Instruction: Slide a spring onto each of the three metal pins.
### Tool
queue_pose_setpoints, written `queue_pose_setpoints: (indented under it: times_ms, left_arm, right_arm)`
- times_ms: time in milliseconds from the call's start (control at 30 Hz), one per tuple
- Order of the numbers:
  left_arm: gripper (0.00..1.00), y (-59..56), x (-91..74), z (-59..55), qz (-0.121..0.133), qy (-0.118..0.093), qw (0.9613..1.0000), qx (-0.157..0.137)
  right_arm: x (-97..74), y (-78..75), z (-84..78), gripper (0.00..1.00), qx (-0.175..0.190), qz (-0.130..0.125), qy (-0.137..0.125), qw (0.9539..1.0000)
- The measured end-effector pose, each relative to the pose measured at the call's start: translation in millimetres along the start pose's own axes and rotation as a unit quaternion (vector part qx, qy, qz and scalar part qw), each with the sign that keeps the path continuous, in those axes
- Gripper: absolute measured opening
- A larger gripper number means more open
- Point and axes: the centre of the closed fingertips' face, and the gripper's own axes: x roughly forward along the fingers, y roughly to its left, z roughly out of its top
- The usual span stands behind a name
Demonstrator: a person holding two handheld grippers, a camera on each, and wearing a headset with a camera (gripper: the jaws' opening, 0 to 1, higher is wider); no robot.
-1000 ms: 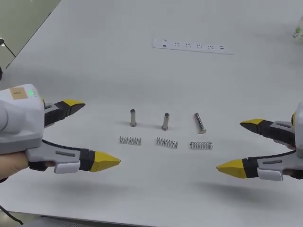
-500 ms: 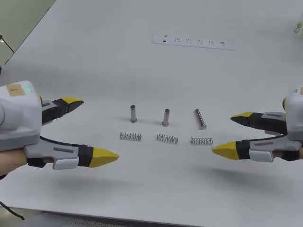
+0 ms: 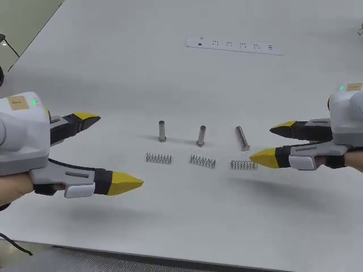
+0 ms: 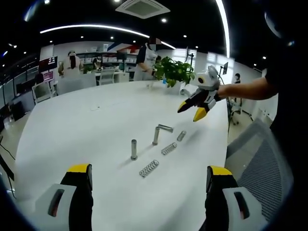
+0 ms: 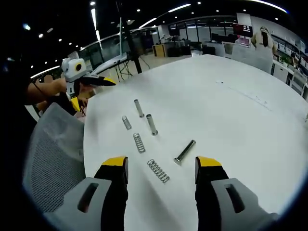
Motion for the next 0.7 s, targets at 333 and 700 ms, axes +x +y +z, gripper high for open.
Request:
queue_pose_setpoints:
  times_ms: [333,700]
  left_arm:
    - [0.96,-1.6,-0.1,-5.8,-0.001,0.003,1.0000,-0.003]
    - [0.95,-1.8,-0.2,-7.1,-0.003,0.003,1.0000,-0.003]
  right_arm:
    - [10.2,-11.0,6.8,0.50,0.003,-0.008,0.012,0.9999]
    - [26.3,-26.5,9.4,0.42,0.017,-0.023,0.035,0.9990]
